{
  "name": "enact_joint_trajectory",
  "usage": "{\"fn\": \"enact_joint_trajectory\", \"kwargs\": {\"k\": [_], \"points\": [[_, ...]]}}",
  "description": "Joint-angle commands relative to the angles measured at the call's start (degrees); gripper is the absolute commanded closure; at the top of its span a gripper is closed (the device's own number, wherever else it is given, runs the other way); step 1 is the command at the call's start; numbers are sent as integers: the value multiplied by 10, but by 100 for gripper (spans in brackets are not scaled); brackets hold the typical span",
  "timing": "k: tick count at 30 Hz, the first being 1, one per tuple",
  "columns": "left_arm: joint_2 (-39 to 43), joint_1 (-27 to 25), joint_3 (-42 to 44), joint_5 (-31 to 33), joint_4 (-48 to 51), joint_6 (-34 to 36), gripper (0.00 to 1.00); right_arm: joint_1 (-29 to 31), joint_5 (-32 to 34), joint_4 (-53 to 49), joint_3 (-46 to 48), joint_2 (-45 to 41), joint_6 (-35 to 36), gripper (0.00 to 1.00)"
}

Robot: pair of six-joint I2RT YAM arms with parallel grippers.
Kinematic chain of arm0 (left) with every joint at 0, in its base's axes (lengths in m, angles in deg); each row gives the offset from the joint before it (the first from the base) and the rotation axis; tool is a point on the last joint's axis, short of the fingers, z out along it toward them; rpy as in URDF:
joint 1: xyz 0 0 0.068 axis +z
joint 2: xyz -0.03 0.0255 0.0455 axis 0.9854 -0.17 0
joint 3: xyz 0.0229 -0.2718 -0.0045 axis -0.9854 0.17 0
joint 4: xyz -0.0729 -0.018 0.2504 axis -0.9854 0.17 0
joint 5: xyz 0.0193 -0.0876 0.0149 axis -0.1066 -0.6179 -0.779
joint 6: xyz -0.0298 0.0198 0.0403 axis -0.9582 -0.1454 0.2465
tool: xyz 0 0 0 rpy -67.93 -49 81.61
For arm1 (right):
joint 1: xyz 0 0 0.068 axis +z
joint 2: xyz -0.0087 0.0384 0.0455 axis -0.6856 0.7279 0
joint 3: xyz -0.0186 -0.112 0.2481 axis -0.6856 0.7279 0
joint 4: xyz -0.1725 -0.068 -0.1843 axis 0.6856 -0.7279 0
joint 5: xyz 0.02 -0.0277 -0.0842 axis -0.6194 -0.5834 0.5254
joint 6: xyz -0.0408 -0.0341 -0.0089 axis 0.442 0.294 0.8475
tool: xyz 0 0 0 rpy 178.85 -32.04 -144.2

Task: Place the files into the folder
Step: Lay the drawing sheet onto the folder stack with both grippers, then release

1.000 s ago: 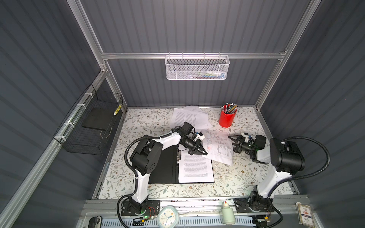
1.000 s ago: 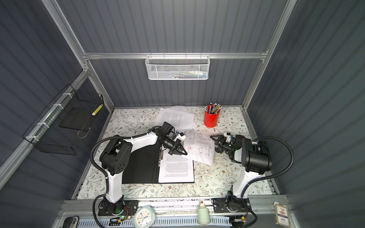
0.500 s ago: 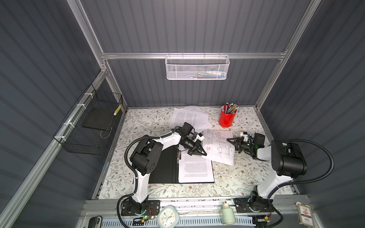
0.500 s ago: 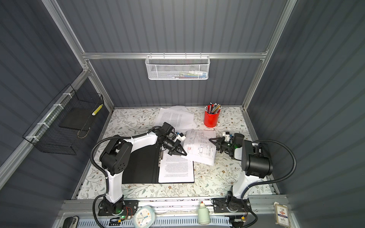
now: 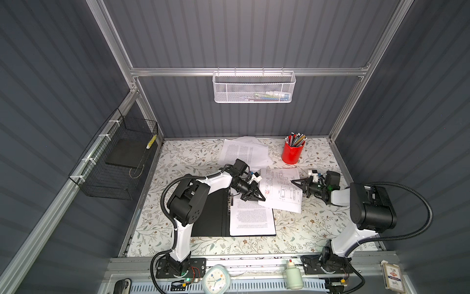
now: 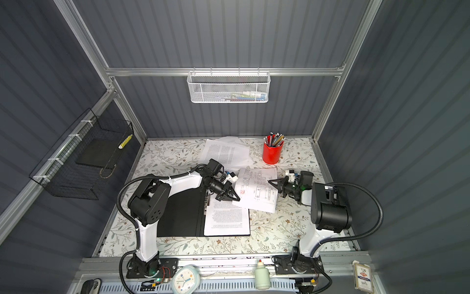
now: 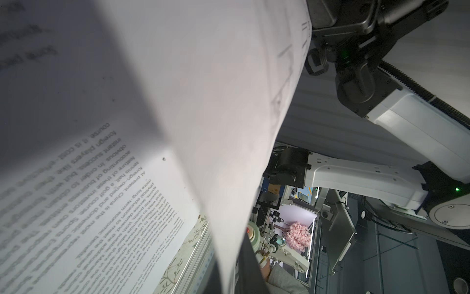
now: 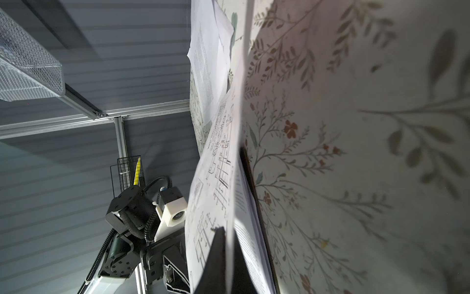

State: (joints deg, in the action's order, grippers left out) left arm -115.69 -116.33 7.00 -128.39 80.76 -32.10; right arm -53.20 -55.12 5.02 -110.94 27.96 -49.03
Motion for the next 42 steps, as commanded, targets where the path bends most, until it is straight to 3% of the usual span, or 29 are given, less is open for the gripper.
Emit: {"fn": "enact_joint_trajectory", "kwargs": {"k": [1,5,9,12,17,22,27,42], "points": [[40,11,17,21,19,22,82,16,7,-59,-25,-38,28,100],[90,48,48,50,19,15,72,45,26,-98,-35,-73,32,100],[164,71,56,109,71,51,61,107,64,-149,-56,-107,35,100],[215,85,55,191,124,70,55,163,98,-159,-68,-116,22,100],[308,115,57,344,168,82,35,232,162,-149,-61,-100,12,100],[313,140,58,365,195,95,28,259,204,-119,-40,-57,-1,100],[314,157,73,359,202,108,24,284,260,-157,-39,-73,13,100],[317,164,84,350,197,114,17,330,294,-156,-29,-55,14,100]]}}
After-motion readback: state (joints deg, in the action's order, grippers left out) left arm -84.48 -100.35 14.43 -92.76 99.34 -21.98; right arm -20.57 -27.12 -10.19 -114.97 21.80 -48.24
